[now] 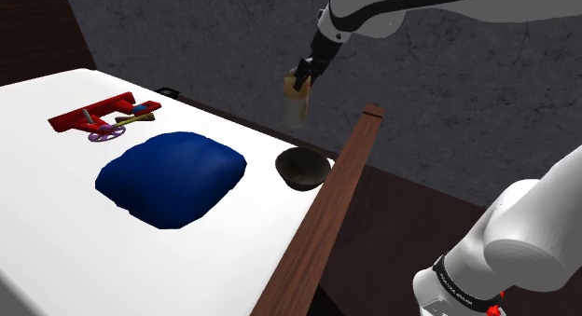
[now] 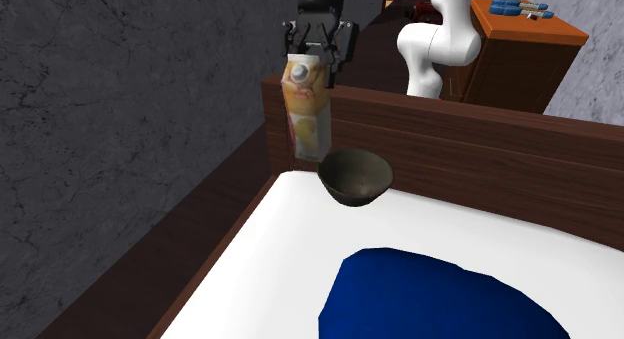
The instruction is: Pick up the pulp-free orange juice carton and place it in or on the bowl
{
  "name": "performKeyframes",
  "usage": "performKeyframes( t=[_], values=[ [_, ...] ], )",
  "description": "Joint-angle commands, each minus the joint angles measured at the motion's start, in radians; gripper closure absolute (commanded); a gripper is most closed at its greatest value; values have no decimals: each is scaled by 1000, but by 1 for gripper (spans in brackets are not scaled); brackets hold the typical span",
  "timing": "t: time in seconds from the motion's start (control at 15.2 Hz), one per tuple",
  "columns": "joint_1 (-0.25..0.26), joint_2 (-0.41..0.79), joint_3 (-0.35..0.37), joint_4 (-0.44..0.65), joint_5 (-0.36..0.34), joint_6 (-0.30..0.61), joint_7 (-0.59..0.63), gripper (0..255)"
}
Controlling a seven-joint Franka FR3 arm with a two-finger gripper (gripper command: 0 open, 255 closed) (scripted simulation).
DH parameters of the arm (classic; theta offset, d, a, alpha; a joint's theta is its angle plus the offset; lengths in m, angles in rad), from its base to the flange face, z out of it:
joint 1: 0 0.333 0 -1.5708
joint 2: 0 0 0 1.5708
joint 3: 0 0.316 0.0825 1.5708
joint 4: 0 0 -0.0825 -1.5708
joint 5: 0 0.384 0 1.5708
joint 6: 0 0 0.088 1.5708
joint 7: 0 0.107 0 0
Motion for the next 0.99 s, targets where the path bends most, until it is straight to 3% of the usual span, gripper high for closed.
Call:
performKeyframes(
  t=[0.0,0.53,0.92],
  values=[
    [5,-80,10,-73,-10,-2,20,255],
    [20,-376,65,-285,-33,-75,113,255],
    [22,-368,66,-359,-24,6,101,255]
  ],
)
